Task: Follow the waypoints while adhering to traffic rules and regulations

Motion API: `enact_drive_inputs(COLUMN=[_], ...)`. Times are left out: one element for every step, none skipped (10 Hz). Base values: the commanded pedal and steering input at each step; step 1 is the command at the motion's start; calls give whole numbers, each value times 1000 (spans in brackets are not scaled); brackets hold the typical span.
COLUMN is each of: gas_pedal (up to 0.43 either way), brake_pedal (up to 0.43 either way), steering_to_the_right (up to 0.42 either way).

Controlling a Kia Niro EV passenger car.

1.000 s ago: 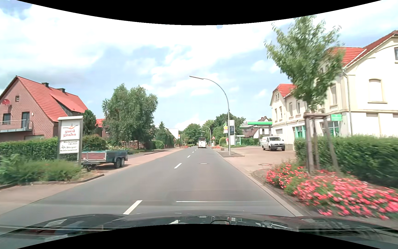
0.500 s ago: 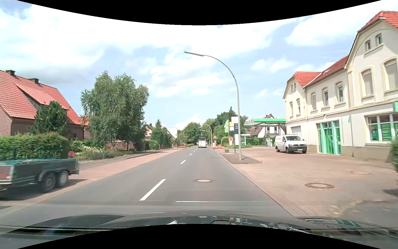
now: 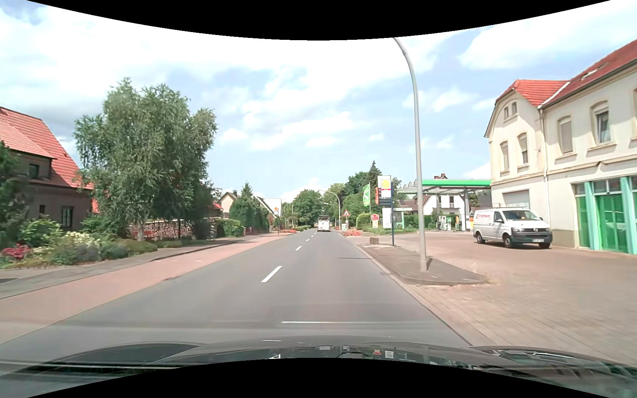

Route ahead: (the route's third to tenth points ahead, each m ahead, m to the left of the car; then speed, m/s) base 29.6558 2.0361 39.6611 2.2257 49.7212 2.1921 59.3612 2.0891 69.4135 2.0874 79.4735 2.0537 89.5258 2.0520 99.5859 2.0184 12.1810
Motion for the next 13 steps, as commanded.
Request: enact_drive_inputs(gas_pedal=[189,189,189,189,189,189,189,189,189,189,189,189,189], brake_pedal=[0,0,0,0,0,0,0,0,0,0,0,0,0], steering_to_the_right=[-3,-3,-3,-3,-3,-3,-3,-3,-3,-3,-3,-3,-3])
